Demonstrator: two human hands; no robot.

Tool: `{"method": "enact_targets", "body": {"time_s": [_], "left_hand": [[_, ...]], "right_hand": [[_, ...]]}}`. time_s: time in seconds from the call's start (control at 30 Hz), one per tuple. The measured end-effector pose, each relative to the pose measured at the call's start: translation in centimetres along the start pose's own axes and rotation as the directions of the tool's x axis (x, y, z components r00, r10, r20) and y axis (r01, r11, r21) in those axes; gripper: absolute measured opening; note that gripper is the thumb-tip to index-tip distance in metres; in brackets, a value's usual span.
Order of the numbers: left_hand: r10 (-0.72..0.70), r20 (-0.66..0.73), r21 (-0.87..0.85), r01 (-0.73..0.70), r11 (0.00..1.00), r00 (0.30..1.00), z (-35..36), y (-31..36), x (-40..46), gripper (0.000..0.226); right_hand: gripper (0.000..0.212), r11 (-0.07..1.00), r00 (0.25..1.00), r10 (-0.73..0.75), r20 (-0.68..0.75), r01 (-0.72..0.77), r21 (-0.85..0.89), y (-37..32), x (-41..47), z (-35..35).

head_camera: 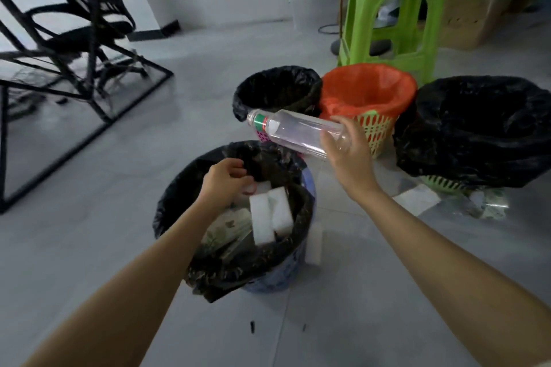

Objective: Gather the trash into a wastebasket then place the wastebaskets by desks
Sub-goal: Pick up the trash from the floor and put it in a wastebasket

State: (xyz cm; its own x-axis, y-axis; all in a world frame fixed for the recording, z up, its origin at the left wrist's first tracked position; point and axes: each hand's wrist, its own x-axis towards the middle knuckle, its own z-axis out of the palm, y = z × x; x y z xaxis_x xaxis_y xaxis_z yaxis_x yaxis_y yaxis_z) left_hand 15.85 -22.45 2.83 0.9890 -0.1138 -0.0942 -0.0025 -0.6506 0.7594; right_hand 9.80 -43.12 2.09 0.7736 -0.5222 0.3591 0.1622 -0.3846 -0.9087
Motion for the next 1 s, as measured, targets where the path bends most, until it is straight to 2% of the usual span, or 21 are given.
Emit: {"method": "enact_targets", "body": {"time_s": [0.1,0.2,0.27,0.33,0.43,0.5,0.57,0.6,0.67,0.7,0.77,0.83,0.93,1.0], "left_hand": [[-0.059,-0.069,0.108,0.066,0.992,0.996,-2.0,-3.2,-0.2,0.054],[-0.026,-0.182,0.15,0.054,0.987,0.983,-3.3,-4.4,-0.3,0.048],[-0.008,-0.186,0.179,0.042,0.983,0.982,-3.8,-5.1,-0.3,0.045],[0.01,-0.164,0.214,0.026,0.977,0.986,-3.7,-5.7,-0.3,0.045],[0.056,-0.135,0.258,-0.02,0.966,0.989,-3.1,-5.6,-0.3,0.044],[0.094,-0.129,0.262,-0.057,0.963,0.987,-2.7,-4.8,-0.3,0.043],[0.143,-0.123,0.273,-0.105,0.956,0.982,-1.8,-3.5,-0.4,0.041],[0.173,-0.113,0.29,-0.134,0.948,0.978,-1.2,-2.8,-0.4,0.041],[0.222,-0.095,0.301,-0.185,0.936,0.971,-0.1,-1.3,-0.4,0.04],[0.256,-0.08,0.298,-0.222,0.929,0.963,0.8,0.0,-0.3,0.039],[0.306,-0.055,0.282,-0.279,0.918,0.95,2.2,1.8,-0.5,0.038],[0.343,-0.028,0.235,-0.328,0.915,0.939,4.4,4.1,-0.5,0.037],[0.364,0.02,0.116,-0.364,0.924,0.931,8.6,7.6,-1.1,0.038],[0.415,0.072,0.1,-0.42,0.902,0.907,12.4,9.5,-1.8,0.038]], "right_hand": [[0.049,0.99,0.988,-0.087,0.125,0.1,-0.102,-0.6,-1.0,1.7],[0.04,0.963,0.969,-0.129,0.212,0.174,-0.207,-1.0,-1.8,2.6],[0.045,0.906,0.917,-0.134,0.375,0.267,-0.329,-0.7,-2.4,3.6],[0.053,0.801,0.832,-0.048,0.553,0.363,-0.476,-0.4,-3.1,4.6],[0.059,0.659,0.725,0.094,0.682,0.468,-0.589,-0.5,-3.6,5.4],[0.055,0.64,0.663,0.147,0.734,0.501,-0.582,-0.6,-3.7,5.8],[0.047,0.711,0.628,0.178,0.758,0.45,-0.54,-0.5,-4.0,5.6],[0.044,0.797,0.65,0.17,0.741,0.352,-0.491,-0.3,-4.0,5.2],[0.037,0.934,0.754,0.14,0.641,0.115,-0.339,-0.3,-3.8,4.1],[0.035,0.96,0.823,0.125,0.554,0.041,-0.278,-0.2,-3.2,2.9],[0.031,0.971,0.908,0.117,0.403,-0.019,-0.24,0.7,-2.4,0.9],[0.029,0.962,0.931,0.157,0.329,-0.068,-0.265,2.6,-1.5,-1.9],[0.03,0.925,0.913,0.261,0.313,-0.143,-0.352,6.2,-1.1,-5.9],[0.031,0.885,0.901,0.325,0.286,-0.182,-0.429,9.0,-1.4,-8.6]]}}
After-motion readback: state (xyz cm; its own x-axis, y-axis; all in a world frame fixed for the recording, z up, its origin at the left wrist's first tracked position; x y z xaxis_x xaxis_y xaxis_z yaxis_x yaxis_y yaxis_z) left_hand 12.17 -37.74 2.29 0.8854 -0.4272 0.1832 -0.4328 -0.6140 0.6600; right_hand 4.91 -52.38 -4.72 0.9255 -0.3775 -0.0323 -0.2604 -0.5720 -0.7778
